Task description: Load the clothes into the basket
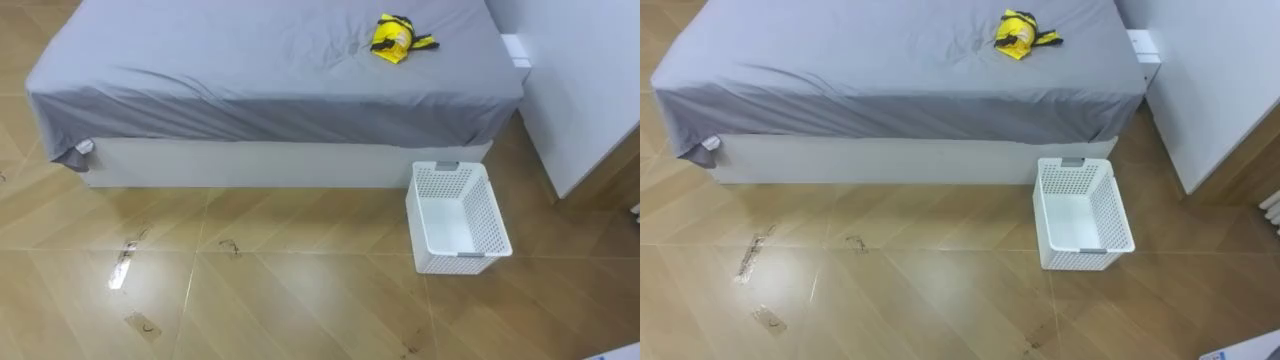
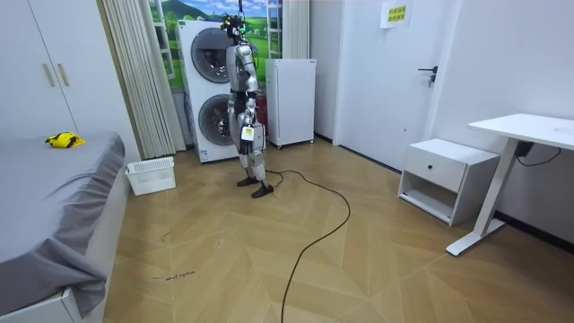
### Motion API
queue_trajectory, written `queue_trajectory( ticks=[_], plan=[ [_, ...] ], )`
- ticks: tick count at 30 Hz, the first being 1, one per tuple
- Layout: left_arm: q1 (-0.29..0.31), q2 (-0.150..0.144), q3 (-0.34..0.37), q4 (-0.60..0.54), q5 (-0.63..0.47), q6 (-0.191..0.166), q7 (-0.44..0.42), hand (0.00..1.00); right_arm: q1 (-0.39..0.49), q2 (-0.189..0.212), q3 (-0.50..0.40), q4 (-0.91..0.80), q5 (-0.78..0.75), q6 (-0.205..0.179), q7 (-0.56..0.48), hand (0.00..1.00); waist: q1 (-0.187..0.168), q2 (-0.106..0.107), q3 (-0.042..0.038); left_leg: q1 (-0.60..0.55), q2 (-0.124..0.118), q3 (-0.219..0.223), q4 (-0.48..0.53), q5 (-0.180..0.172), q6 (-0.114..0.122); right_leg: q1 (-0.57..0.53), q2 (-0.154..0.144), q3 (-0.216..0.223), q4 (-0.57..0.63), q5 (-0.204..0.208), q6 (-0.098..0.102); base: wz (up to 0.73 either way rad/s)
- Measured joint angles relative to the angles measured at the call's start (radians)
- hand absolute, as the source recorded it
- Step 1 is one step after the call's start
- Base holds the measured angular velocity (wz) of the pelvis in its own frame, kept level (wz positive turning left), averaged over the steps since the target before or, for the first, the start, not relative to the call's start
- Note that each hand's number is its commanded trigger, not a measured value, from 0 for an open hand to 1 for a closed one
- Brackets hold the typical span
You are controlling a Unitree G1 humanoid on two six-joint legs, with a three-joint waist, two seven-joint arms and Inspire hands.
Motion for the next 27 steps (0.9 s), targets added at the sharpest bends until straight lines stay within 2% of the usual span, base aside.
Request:
queue_trajectory(
  ticks=[7,17,22,24,27],
  plan=[
    [-0.011,0.004,-0.004,0.0,0.001,-0.005,0.001,0.0,0.0,0.002,0.003,-0.022,-0.024,-0.002,0.001,0.0,0.0,-0.006,0.0029,-0.001,0.0,0.001,0.0,0.0,0.0,0.0,0.0,0.0,0.001,-0.002,0.0,0.0],
    [-0.005,0.001,-0.022,0.001,-0.023,-0.005,0.001,0.0,0.01,0.002,0.008,-0.021,-0.02,-0.009,-0.001,0.0,-0.003,0.006,0.0001,-0.007,0.0,0.007,-0.001,0.0,0.0,-0.002,0.0,0.001,0.002,-0.001,0.0,0.0],
    [-0.002,0.001,-0.018,0.003,-0.044,-0.005,-0.011,0.0,0.026,0.002,-0.018,-0.042,-0.043,-0.01,0.001,0.0,0.0,0.015,-0.0007,-0.007,0.003,0.009,0.0,0.0,0.0,-0.003,0.002,0.001,0.006,-0.001,0.0,0.0],
    [-0.004,0.0,-0.003,0.008,-0.043,-0.005,-0.026,0.0,0.018,0.001,-0.038,-0.04,-0.069,-0.01,0.01,0.0,0.004,0.022,0.0004,-0.007,0.01,0.013,0.006,-0.01,-0.004,-0.007,0.007,-0.001,0.019,-0.006,-0.005,-0.1],
    [0.002,0.007,0.025,0.014,-0.044,0.0,-0.045,0.0,0.01,-0.001,-0.037,-0.038,-0.095,-0.007,0.011,0.0,0.022,0.028,0.0006,-0.025,0.036,0.039,0.084,-0.058,-0.018,-0.037,0.019,-0.003,0.089,-0.044,-0.021,-0.31]
  ],
)
